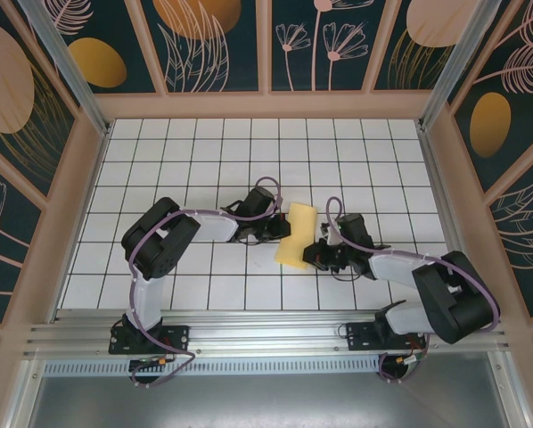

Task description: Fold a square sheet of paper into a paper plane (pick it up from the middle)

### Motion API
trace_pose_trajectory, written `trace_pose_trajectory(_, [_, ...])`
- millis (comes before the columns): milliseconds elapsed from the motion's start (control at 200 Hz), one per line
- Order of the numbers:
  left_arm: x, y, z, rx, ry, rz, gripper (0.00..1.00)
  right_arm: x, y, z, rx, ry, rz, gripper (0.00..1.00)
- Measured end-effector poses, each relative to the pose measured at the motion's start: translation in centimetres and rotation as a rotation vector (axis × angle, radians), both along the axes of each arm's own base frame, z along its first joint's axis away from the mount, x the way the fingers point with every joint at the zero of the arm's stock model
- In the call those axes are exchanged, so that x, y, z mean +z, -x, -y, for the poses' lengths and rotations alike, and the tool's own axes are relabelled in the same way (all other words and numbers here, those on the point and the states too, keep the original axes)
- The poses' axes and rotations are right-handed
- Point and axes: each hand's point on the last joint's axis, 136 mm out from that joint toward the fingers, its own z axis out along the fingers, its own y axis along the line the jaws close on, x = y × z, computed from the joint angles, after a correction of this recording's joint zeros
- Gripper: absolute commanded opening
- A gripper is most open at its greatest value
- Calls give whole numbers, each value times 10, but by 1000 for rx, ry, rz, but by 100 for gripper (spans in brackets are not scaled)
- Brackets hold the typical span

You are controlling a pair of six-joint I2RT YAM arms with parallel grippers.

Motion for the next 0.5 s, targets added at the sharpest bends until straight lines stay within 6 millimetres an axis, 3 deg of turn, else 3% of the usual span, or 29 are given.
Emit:
trace_pose_trajectory(145, [0, 0, 0, 0, 0, 0, 0, -20, 12, 2, 12, 40, -62, 8])
trace_pose_trajectory(275, [0, 0, 0, -1, 1, 0, 0, -21, 11, 3, 14, 42, -61, 6])
trace_pose_trajectory(405, [0, 0, 0, -2, 2, 1, 0, -17, 6, 6, -6, 75, -54, 8])
trace_pose_trajectory(495, [0, 0, 0, -5, 1, 2, 0, 0, -12, 11, -51, 73, -3, 8])
